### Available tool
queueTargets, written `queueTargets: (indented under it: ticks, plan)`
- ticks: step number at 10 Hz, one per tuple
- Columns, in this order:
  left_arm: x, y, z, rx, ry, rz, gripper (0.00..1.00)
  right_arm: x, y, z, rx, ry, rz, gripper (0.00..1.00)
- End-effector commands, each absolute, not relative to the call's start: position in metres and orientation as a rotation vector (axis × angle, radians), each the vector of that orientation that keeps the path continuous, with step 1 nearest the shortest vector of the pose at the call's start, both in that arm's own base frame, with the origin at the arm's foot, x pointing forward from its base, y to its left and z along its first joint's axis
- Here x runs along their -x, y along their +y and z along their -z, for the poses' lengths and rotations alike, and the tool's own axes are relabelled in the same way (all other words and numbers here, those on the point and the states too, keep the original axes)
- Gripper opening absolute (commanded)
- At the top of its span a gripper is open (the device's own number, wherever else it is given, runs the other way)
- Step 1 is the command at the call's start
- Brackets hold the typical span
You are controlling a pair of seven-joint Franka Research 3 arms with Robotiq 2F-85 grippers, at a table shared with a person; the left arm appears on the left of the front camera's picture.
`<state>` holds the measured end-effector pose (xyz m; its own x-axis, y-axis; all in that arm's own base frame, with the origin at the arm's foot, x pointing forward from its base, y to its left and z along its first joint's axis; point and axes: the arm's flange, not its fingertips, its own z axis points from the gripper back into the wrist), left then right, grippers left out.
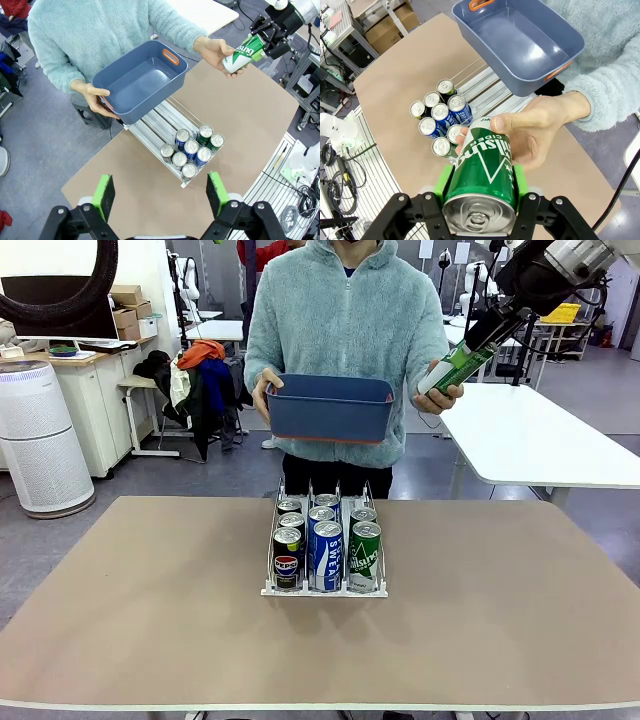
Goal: Fill the beverage cans into the dispenser.
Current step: Place the picked Sprite in the line of the Automatic Can Dispenser with the same cans.
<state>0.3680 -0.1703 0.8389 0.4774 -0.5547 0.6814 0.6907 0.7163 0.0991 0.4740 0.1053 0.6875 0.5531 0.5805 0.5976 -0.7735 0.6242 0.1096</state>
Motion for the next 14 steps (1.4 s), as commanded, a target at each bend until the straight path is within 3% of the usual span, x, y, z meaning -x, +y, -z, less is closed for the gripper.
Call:
queueTargets:
  ticks: [1, 14]
  plan:
    - [-0.368, -0.1684, -0.839, 0.198, -0.754, 0.763, 0.97, -0.4736, 0.1053, -0.6879, -0.385, -0.553, -0.829, 0.0]
    - [-0.368, -0.1684, -0.839, 0.198, -0.754, 0.763, 0.97, -0.4736, 0.1053, -0.6879, -0.385, -0.553, -0.829, 0.0]
